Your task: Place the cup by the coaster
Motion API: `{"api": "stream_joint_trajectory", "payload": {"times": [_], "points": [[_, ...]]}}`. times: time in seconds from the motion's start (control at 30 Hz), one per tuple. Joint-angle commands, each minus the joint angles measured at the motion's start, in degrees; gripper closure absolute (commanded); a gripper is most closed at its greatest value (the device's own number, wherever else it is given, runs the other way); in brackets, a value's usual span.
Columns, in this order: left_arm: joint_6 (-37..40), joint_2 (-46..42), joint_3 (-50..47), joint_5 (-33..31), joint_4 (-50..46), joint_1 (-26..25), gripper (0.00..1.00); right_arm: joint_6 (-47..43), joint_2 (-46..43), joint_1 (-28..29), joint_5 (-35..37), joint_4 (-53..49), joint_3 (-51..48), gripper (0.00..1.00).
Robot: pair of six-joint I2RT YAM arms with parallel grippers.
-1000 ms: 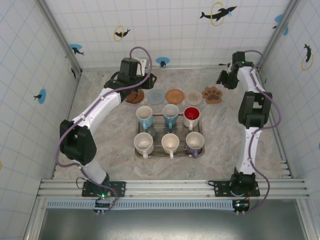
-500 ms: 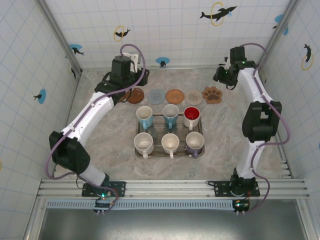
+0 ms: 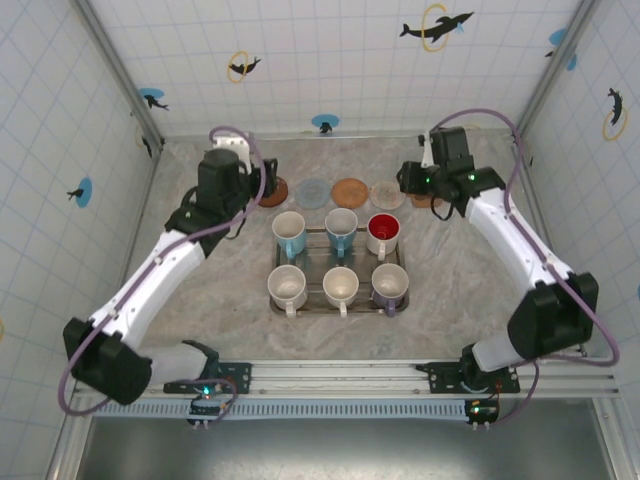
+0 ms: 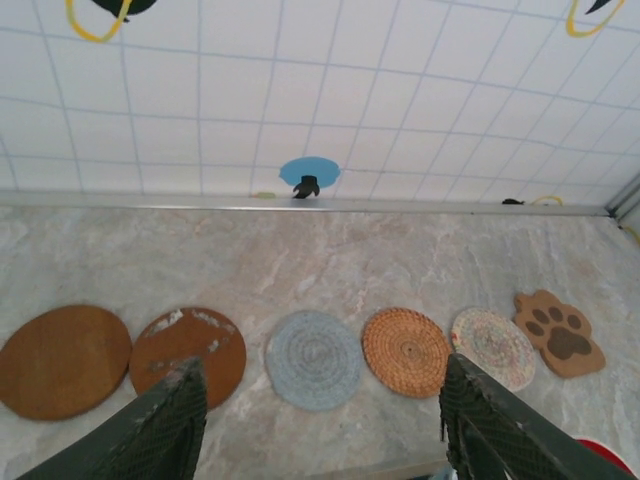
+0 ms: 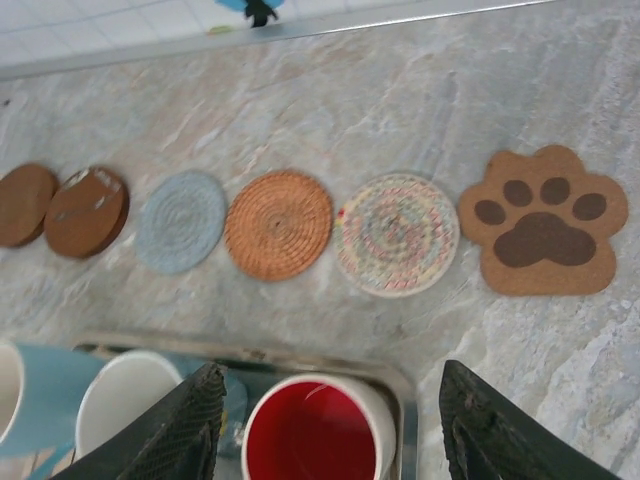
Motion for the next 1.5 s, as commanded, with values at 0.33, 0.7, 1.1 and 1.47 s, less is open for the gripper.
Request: {"api": "stream_joint_trajectory", "payload": {"times": [0.33, 0.7, 1.1, 1.47], "points": [[-1.15, -13.62, -13.03, -1.39, 6.52, -3.32, 0.32, 1.72, -15.25, 15.12, 16.17, -0.37, -11.26, 0.36], [-0.04, -13.26, -14.73, -3.05, 7.46, -3.32, 0.27, 6.21, -6.09, 19.74, 14.59, -0.27, -13.82, 0.35], [2.40, -12.25, -14.94, -5.25, 6.96, -3.32, 0.22, 10.80, -2.32, 20.88, 16.71, -2.69, -17.37, 0.35], [2.97, -11.00, -15.69, -4.95, 8.98, -3.32, 0.22, 12.70, 0.78, 20.83, 15.90, -0.76, -18.94, 0.36]]}}
